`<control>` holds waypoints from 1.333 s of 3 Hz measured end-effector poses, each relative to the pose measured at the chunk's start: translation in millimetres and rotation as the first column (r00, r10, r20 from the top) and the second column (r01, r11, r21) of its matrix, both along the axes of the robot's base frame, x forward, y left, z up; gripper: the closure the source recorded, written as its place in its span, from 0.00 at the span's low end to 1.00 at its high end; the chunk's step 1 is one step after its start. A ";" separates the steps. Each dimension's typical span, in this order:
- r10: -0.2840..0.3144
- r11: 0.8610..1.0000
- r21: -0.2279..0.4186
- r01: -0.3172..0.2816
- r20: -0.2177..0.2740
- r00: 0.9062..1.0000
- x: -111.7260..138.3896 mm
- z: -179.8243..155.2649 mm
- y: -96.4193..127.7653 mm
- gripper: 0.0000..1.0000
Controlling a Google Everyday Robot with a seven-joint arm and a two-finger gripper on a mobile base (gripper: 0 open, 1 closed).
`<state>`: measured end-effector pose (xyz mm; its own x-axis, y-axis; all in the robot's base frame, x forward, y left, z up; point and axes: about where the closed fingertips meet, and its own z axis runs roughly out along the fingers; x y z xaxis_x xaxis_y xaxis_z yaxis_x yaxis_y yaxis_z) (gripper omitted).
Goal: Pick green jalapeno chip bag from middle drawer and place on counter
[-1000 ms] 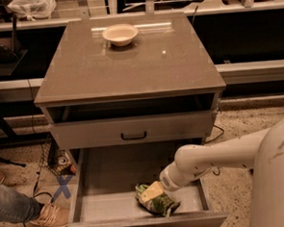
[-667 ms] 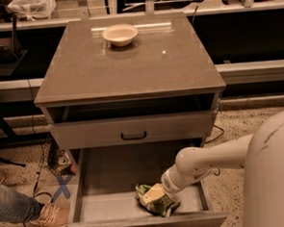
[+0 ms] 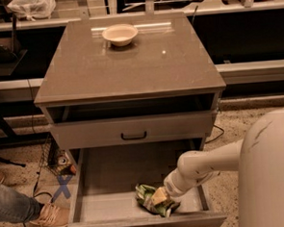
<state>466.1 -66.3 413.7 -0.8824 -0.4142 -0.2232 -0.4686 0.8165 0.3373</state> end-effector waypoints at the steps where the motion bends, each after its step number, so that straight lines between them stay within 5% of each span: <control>1: 0.001 1.000 0.002 -0.001 -0.004 1.000 -3.5 -1.8 -1.2 0.63; 2: 0.005 0.997 0.081 -0.003 -0.026 1.000 -3.5 1.8 14.0 0.84; 3: 0.043 0.958 0.281 -0.048 0.026 0.999 5.5 45.9 43.7 1.00; 4: 0.073 0.902 0.411 -0.129 0.147 0.986 2.0 106.6 46.2 1.00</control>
Offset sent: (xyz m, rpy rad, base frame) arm -0.0020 -0.0284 0.0571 0.4011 -0.0902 -0.0374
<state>468.1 -20.2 520.3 -0.7942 -0.3438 -0.5011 -0.6019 0.5591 0.5702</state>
